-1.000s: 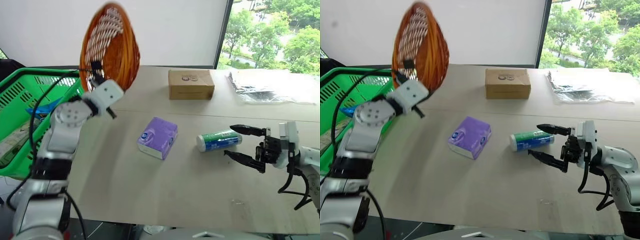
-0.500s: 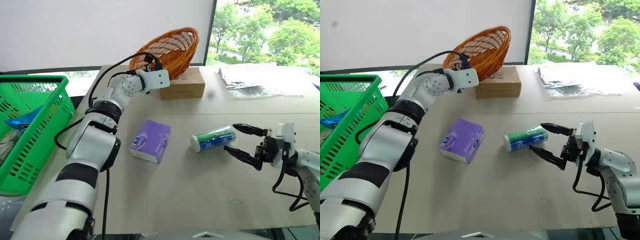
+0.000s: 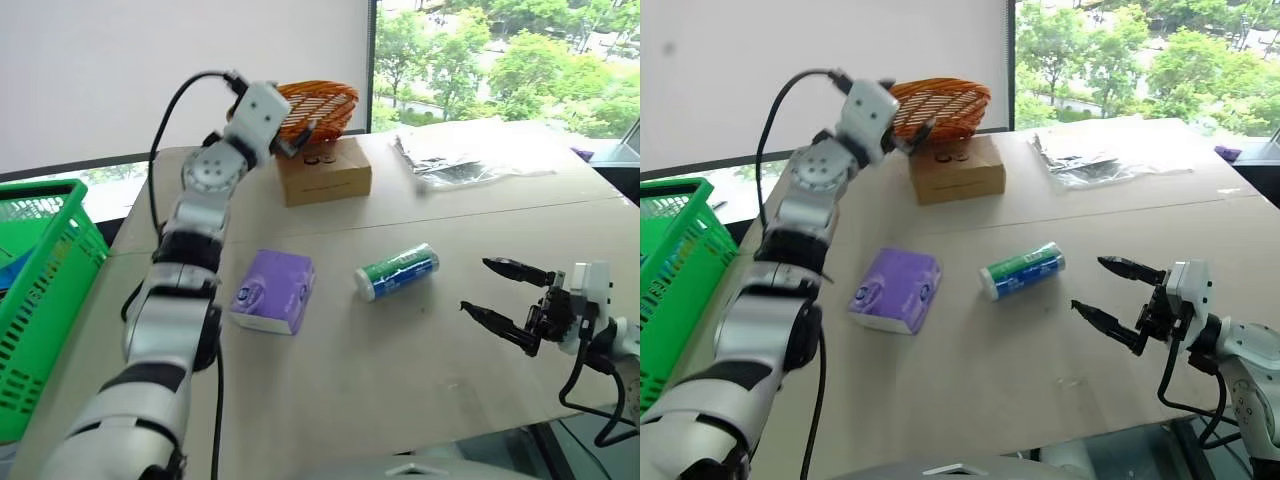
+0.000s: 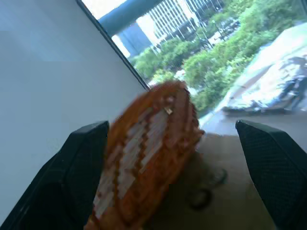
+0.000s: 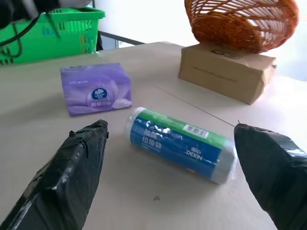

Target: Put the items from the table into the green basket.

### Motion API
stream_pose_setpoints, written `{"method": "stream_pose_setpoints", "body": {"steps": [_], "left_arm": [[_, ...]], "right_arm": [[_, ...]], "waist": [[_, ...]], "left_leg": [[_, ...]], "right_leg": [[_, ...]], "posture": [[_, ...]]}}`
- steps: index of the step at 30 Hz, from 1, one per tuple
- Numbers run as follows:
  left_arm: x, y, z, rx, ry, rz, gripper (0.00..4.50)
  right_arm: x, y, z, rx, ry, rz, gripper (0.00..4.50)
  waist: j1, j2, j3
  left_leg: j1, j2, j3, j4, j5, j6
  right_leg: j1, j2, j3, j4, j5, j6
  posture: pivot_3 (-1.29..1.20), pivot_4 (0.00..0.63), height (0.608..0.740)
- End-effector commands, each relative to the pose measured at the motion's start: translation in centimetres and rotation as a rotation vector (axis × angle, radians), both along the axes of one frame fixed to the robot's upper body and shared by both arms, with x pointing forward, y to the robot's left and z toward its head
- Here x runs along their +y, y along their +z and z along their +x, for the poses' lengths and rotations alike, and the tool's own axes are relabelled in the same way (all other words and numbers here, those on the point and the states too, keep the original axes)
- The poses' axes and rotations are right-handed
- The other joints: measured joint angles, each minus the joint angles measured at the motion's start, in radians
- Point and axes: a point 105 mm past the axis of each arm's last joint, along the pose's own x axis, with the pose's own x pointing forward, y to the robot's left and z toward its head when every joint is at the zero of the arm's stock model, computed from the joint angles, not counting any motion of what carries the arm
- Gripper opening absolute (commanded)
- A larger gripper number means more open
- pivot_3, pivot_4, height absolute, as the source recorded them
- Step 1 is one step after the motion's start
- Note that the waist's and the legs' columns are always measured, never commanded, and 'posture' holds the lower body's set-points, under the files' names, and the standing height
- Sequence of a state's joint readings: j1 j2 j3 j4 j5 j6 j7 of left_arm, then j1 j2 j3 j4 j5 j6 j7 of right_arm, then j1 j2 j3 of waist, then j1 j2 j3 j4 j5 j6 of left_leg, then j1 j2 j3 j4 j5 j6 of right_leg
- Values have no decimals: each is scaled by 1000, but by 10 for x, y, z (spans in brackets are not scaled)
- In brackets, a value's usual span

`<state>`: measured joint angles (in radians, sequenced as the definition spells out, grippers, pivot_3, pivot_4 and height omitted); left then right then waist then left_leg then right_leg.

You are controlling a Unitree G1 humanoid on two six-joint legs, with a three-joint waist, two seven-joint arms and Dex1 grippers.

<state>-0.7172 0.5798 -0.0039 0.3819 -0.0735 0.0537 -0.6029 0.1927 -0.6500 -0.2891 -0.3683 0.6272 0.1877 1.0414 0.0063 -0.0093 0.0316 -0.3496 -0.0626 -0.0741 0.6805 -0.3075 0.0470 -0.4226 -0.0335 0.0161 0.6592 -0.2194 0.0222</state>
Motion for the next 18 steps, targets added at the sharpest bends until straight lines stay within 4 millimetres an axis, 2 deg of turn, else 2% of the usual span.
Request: {"method": "stream_pose_setpoints", "body": {"steps": [1, 4, 6, 8, 10, 12, 15, 18], "left_arm": [[12, -17, -62, 257, -11, -142, 4385], [15, -45, -101, 435, 86, -279, 4385], [11, -64, -126, 531, 112, -308, 4385], [4, -77, -140, 607, 112, -329, 4385], [-1, -100, -150, 717, 150, -383, 4385], [0, -119, -156, 786, 207, -380, 4385], [13, -131, -156, 809, 318, -422, 4385], [19, -134, -155, 798, 365, -459, 4385]], "right_arm": [[-6, 8, 0, -38, 5, -23, 4500], [-8, 6, 2, -34, 10, -27, 4500], [-6, 6, 5, -33, 24, -25, 4500], [-4, 6, 7, -31, 40, -20, 4500], [-2, 6, 8, -26, 62, -24, 4500], [-1, 5, 10, -18, 82, -30, 4500], [-2, 5, 7, 16, 115, -37, 4500], [-3, 2, 2, 61, 146, -53, 4500]], "waist": [[-18, 0, 1], [7, -4, 3], [29, -2, 4], [53, 1, 5], [72, 3, 7], [80, 3, 7], [90, 8, 4], [91, 11, 2]], "left_leg": [[1, 1, 0, -1, -2, 3], [1, 2, 0, 1, -2, 3], [7, 2, -1, 3, -2, 3], [12, 2, -1, 3, -2, 3], [22, 2, -1, 3, -2, 3], [24, 2, -2, 3, -2, 3], [25, 3, -3, 3, -1, 3], [24, 3, -2, 1, -2, 3]], "right_leg": [[0, 1, 0, 0, 0, 0], [2, 1, -1, 1, 0, 0], [10, 1, -1, 0, 0, 0], [15, 1, -1, -2, -3, 4], [25, 1, -3, -1, -5, 2], [28, 1, -4, -2, -6, 1], [28, 3, -4, -1, -6, 1], [27, 3, -3, -3, -4, 4]], "posture": [[51, 0, 740], [84, 0, 740], [100, 0, 740], [112, 0, 740], [126, 0, 740], [126, 0, 740], [134, 0, 740], [134, 0, 740]]}}
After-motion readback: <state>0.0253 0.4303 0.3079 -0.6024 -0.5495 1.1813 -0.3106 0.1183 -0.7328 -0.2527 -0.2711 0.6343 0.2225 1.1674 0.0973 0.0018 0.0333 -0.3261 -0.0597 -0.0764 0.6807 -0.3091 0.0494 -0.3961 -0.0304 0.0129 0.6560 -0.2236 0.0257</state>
